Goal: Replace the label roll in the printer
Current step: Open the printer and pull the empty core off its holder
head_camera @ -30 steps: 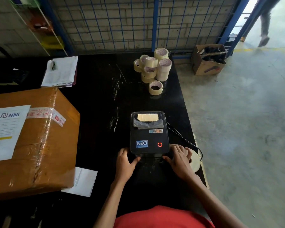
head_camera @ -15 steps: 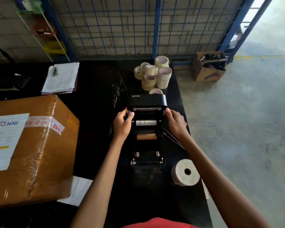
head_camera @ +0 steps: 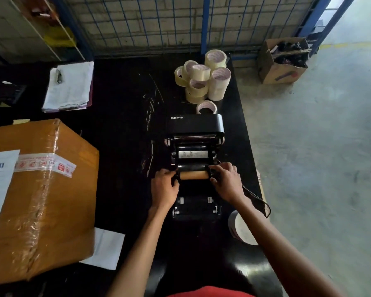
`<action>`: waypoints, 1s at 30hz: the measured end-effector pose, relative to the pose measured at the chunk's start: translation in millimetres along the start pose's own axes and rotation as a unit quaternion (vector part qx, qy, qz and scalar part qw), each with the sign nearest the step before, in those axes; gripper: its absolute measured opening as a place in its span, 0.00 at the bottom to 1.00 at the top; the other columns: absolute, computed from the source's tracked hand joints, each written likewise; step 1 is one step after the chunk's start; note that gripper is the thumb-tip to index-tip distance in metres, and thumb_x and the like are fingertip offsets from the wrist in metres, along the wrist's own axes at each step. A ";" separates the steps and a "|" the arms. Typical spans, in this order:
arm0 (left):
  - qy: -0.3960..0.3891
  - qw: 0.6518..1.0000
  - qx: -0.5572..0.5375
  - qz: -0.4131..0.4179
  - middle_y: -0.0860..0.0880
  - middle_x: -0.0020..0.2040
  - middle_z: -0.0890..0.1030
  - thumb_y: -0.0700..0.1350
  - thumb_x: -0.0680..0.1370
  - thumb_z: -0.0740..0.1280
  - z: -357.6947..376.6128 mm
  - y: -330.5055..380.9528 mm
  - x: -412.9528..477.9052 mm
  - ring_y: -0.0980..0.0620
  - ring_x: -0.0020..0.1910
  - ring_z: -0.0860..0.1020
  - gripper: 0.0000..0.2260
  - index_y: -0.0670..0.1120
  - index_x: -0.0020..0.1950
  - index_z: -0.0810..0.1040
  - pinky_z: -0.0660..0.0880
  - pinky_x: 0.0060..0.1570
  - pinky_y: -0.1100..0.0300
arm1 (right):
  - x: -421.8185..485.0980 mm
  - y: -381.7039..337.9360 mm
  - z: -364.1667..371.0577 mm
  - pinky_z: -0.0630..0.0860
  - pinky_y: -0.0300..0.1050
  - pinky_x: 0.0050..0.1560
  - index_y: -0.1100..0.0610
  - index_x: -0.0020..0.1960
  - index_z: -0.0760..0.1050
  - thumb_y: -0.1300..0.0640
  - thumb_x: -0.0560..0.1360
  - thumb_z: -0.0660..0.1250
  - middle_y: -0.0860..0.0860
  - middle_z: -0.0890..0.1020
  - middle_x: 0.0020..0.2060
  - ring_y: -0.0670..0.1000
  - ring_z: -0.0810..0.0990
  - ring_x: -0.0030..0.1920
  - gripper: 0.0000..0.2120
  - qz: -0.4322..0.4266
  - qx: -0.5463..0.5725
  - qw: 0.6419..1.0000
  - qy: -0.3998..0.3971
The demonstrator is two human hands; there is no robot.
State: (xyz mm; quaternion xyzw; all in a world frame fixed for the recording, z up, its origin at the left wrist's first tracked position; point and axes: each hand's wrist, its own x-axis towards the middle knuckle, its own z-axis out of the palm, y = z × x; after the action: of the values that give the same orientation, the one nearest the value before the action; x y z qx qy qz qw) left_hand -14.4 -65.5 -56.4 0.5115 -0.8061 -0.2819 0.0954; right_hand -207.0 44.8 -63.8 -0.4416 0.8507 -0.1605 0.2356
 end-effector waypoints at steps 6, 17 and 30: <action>0.052 0.998 0.006 0.032 0.46 0.60 0.80 0.34 0.72 0.74 10.7 10.0 -2.5 0.46 0.62 0.76 0.07 0.40 0.50 0.86 0.76 0.63 0.50 | 2.9 -0.3 4.2 0.69 0.57 0.68 0.51 0.66 0.80 0.56 0.77 0.71 0.54 0.70 0.70 0.58 0.66 0.71 0.18 -0.033 0.015 0.999 0.037; 0.047 0.985 -0.160 0.052 0.51 0.53 0.86 0.41 0.76 0.73 2.3 20.7 -18.9 0.63 0.52 0.81 0.10 0.43 0.57 0.84 0.74 0.54 0.76 | -24.5 -8.5 -0.6 0.81 0.47 0.51 0.52 0.57 0.85 0.57 0.77 0.71 0.47 0.83 0.51 0.46 0.82 0.48 0.09 -0.090 0.208 0.973 0.051; 0.043 0.973 -0.219 -0.054 0.49 0.44 0.87 0.44 0.77 0.72 0.0 15.0 -27.1 0.61 0.40 0.81 0.08 0.41 0.53 0.86 0.80 0.48 0.66 | -47.7 -4.5 3.6 0.73 0.34 0.53 0.61 0.65 0.80 0.62 0.81 0.63 0.53 0.80 0.54 0.52 0.80 0.55 0.15 0.044 0.271 0.960 0.056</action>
State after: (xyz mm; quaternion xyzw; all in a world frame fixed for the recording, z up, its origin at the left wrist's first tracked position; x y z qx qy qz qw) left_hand -13.5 -37.0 -44.5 0.5327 -0.6913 -0.4338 0.2239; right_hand -178.2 81.5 -52.3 -0.3131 0.8058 -0.3994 0.3052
